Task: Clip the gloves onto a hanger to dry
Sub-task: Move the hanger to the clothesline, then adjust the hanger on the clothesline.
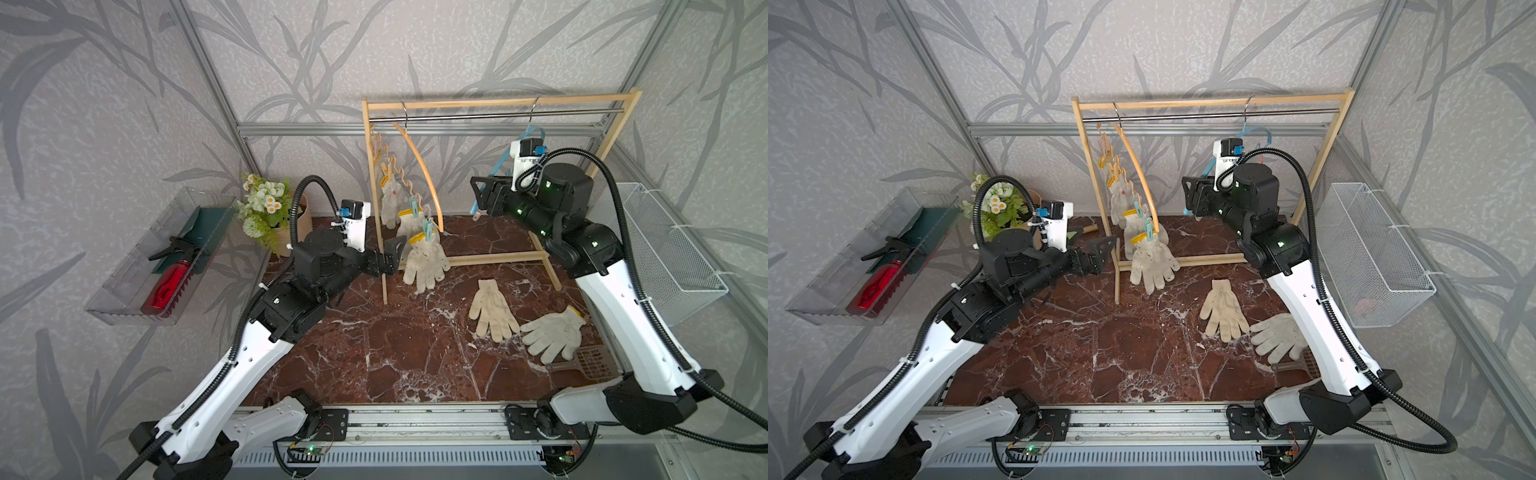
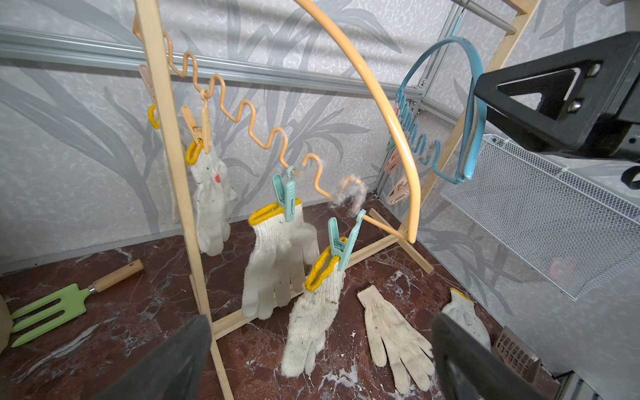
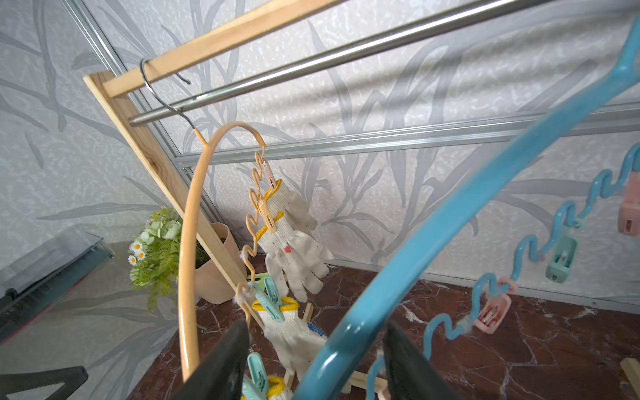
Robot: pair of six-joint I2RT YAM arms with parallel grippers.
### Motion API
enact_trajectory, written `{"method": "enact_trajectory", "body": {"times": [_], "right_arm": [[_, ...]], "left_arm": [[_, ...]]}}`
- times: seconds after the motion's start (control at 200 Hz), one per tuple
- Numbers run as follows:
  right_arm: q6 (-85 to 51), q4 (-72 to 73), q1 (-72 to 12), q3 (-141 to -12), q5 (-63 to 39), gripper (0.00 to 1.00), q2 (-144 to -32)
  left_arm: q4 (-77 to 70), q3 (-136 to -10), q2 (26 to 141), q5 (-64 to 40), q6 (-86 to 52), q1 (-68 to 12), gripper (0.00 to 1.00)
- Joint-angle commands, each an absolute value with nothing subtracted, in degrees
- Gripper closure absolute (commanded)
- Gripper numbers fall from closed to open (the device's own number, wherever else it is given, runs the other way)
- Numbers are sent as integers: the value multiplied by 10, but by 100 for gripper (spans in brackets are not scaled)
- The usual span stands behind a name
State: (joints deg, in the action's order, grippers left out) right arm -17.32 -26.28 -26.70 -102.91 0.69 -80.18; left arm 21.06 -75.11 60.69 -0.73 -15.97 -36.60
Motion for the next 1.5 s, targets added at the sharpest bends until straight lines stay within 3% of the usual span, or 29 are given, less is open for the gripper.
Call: {"method": "enact_trajectory", "body": {"times": [0.0, 0.175, 0.35, 0.505, 0.8, 1.495], "right_arm": [[-153, -246, -268, -1008, 26, 35, -779], [-129, -249, -267, -991, 19, 31, -763], [-120, -240, -264, -970, -7, 31, -750], [-114, -236, -260, -964, -41, 31, -743], [-126, -223, -245, -956, -90, 31, -737], [-159, -200, -236, -962, -150, 37, -747]], "left_arm": [[188, -743, 621, -29, -193, -375, 4], [178, -763, 649, -19, -187, -407, 6], [177, -827, 700, -16, -163, -442, 19], [172, -885, 743, -3, -138, -471, 24], [171, -972, 803, 60, -62, -528, 26], [194, -1097, 945, 37, -4, -531, 37]]}}
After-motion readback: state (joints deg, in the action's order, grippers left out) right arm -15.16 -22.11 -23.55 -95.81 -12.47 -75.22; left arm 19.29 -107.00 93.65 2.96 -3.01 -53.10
